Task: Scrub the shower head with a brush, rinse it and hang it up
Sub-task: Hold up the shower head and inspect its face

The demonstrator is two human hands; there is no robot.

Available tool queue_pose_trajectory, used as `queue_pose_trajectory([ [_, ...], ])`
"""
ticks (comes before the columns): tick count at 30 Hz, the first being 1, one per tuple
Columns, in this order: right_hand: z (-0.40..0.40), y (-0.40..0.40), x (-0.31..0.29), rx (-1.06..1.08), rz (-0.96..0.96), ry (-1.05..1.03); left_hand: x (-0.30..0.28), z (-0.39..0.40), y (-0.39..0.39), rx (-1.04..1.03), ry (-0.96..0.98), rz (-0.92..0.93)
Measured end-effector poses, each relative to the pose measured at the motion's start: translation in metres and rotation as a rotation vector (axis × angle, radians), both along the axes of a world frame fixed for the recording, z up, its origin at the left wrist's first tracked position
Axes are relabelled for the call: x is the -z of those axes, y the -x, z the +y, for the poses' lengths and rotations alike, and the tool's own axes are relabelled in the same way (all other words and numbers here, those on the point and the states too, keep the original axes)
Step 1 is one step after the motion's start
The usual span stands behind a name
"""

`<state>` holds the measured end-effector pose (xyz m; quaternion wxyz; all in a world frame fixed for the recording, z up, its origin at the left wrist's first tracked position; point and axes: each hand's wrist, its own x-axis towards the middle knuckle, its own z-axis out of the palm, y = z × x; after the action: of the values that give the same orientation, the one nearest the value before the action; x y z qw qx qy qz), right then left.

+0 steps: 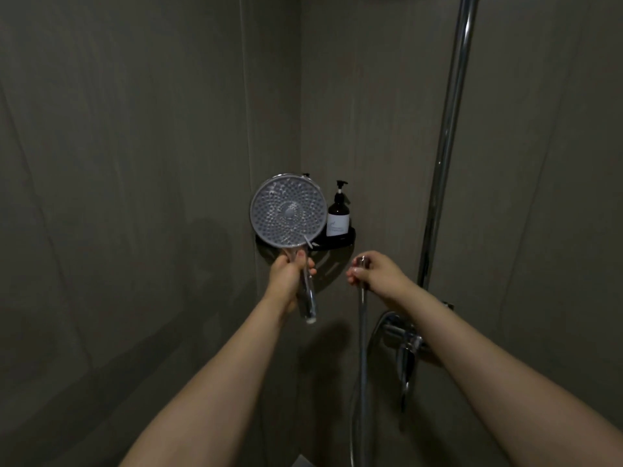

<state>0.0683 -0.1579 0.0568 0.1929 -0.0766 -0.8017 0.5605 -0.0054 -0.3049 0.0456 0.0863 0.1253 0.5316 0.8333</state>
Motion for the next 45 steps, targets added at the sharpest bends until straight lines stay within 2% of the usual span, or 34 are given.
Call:
queue_pose_trajectory([
  [3, 0.010, -0.006, 0.012, 0.003, -0.112, -0.071, 0.001, 0.006, 0.005, 0.079, -0.004, -0.063],
  [5, 0.020, -0.011, 0.016, 0.044, -0.122, -0.115, 0.001, 0.011, 0.006, 0.111, -0.013, -0.096],
  [12, 0.074, -0.028, 0.019, 0.208, -0.202, -0.399, 0.006, 0.057, -0.001, 0.198, -0.077, -0.082],
  [21, 0.183, -0.030, 0.041, 0.414, -0.407, -0.430, 0.035, 0.141, 0.013, 0.214, -0.028, -0.111],
  [26, 0.226, -0.013, 0.060, 0.404, -0.401, -0.437, 0.042, 0.180, 0.021, 0.221, -0.045, -0.116],
  [35, 0.254, 0.007, 0.080, 0.330, -0.384, -0.470, 0.063, 0.199, 0.032, 0.229, 0.008, -0.128],
  [45, 0.252, 0.016, 0.085, 0.320, -0.388, -0.400, 0.067, 0.194, 0.034, 0.166, 0.090, -0.147],
])
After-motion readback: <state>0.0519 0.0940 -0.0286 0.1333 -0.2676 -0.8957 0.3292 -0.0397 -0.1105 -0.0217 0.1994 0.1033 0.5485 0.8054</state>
